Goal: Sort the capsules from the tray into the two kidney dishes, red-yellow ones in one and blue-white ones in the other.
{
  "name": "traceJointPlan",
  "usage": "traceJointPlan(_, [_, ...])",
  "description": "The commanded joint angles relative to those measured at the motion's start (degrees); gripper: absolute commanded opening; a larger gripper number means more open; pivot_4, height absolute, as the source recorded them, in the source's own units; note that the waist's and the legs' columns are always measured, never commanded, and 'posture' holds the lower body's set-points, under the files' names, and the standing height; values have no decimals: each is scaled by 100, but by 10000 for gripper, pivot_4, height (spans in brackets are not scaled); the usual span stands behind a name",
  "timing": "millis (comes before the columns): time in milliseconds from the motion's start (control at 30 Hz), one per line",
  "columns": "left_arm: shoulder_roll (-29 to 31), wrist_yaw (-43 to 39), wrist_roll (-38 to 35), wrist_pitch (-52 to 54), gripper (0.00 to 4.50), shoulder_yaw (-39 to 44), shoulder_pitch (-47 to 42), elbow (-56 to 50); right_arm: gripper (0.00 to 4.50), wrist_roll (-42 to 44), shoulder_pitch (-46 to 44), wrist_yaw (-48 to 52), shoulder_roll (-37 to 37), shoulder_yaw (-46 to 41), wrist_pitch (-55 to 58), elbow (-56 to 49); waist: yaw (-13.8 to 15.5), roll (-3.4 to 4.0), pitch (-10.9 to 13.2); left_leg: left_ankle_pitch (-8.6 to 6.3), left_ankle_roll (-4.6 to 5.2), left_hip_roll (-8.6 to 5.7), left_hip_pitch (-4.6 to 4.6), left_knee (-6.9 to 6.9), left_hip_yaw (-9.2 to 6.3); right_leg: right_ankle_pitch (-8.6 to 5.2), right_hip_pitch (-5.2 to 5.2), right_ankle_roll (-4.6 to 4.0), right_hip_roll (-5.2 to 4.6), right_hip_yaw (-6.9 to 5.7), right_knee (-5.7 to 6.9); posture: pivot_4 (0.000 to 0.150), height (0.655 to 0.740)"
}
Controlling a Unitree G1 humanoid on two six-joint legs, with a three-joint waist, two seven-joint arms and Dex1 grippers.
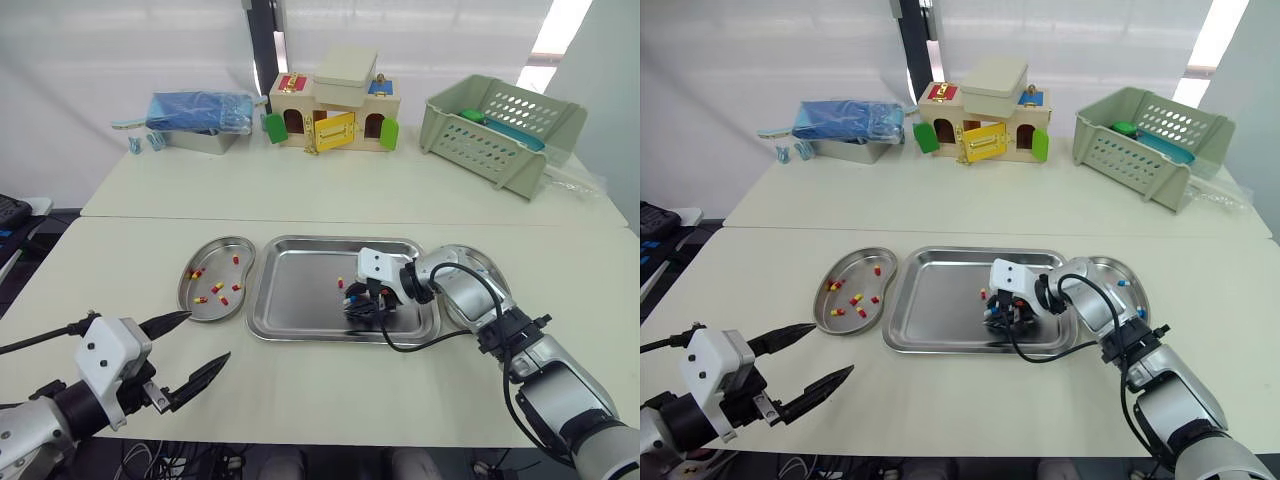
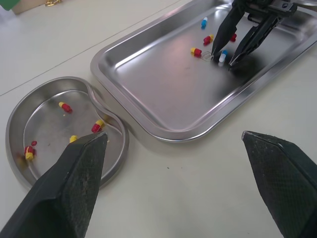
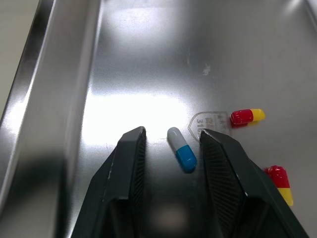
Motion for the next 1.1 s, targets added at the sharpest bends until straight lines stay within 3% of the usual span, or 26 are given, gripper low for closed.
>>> traceJointPlan(33, [48,19,-43,-48,45000,192,46,-181,19249,-157,-29,-42,12,-56,-142,91,0,1,-1,0,0,0,0,0,0,0,0,0,0,0,0,1500,7400])
traceJointPlan(133, [56,27,-51,-32,45000,203,45,-193,19249,-200,-8,-42,21,-48,-182,151,0,1,-1,0,0,0,1,0,0,0,1,0,0,0,0,1500,7400])
traceJointPlan(400, [110,47,-53,0,45000,192,-24,-153,1190,-485,79,-10,-66,78,-549,242,0,1,-2,0,0,0,3,0,1,0,3,0,0,0,0,1500,7400])
traceJointPlan(433, [116,52,-60,5,45000,194,-29,-157,521,-502,99,-4,-76,75,-576,235,0,1,-2,0,0,0,4,0,0,0,3,0,0,0,0,1500,7400])
traceJointPlan(800, [146,60,-91,51,45000,107,-95,-158,521,288,180,61,-157,-873,15,-948,4,5,1,0,0,0,0,0,0,0,0,0,0,1,1,1500,7400])
traceJointPlan(1100, [151,-34,-73,52,45000,-19,-104,-90,521,530,886,4,-1886,-2143,121,-1559,120,2,0,-5,8,-6,-6,1,4,0,1,0,-5,1,-6,1500,7400])
